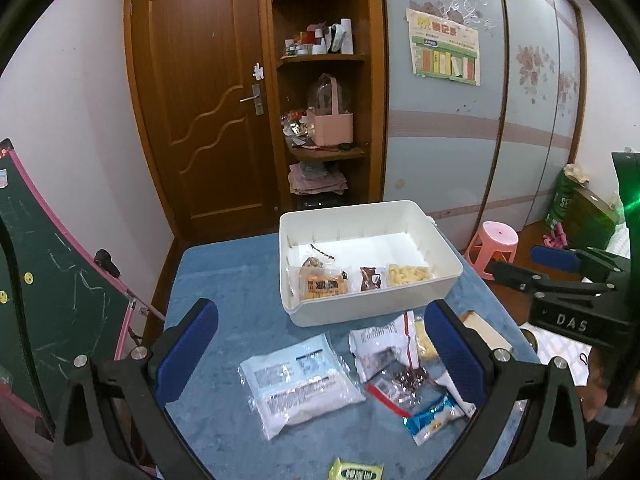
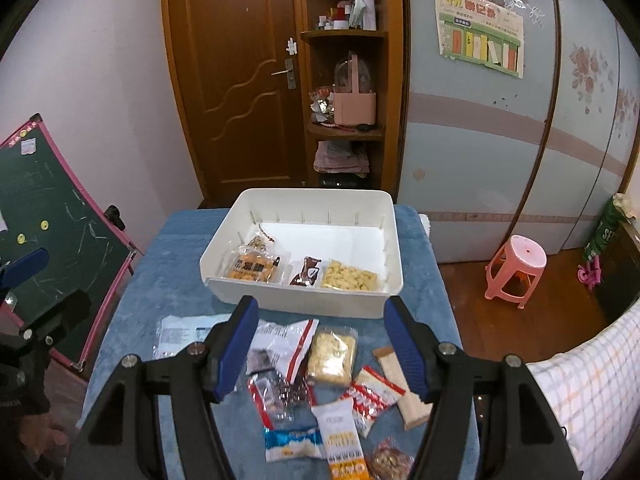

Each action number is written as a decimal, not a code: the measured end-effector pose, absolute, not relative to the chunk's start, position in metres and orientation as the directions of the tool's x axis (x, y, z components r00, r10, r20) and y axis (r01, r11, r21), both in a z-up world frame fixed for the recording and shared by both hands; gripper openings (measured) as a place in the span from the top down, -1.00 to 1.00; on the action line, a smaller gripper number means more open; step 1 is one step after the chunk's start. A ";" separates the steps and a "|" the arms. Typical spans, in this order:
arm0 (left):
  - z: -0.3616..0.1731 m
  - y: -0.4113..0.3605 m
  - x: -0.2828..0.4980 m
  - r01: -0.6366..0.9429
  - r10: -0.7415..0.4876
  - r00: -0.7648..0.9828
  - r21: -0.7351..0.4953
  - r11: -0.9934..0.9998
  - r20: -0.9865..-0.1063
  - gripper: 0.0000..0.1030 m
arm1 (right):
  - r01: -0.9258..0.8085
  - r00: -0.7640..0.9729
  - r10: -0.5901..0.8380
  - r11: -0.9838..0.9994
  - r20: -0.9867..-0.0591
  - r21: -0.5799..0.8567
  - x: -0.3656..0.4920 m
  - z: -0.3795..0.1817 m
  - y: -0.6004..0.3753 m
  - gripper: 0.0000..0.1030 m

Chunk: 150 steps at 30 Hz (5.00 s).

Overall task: Organize snacks
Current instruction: 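Grasp the green wafer pack with the left tool while the right grasps the blue-white wrapper, then carry both snacks over the white bin and open both tools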

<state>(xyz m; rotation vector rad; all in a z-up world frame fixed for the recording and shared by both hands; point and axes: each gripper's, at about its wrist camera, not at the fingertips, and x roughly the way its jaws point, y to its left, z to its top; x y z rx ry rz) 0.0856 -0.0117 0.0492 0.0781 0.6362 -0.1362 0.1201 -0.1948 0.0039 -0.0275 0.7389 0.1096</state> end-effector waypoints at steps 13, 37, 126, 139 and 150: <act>-0.001 -0.007 0.038 0.227 -0.117 0.712 0.069 0.971 -0.693 -0.99 | -0.118 0.682 0.121 0.992 -0.721 0.055 0.065 -0.032 -0.218 -0.28; -0.181 -0.026 0.039 0.540 -0.093 0.386 0.143 0.829 -0.918 -0.99 | -0.457 0.443 0.189 0.889 -0.876 -0.039 0.051 -0.178 -0.182 -0.27; 0.041 -0.025 0.156 0.226 -0.243 0.777 -0.103 0.969 -0.581 0.19 | -0.196 0.786 0.269 0.962 -0.556 0.189 0.158 -0.008 -0.193 0.41; 0.054 -0.058 0.272 0.162 -0.177 0.800 -0.079 0.984 -0.573 0.19 | -0.086 0.831 0.178 0.977 -0.528 0.195 0.258 0.021 -0.198 0.40; -0.013 -0.065 0.333 0.141 -0.146 0.709 -0.064 0.988 -0.690 0.14 | 0.001 0.740 0.120 0.984 -0.661 0.180 0.317 -0.039 -0.205 0.37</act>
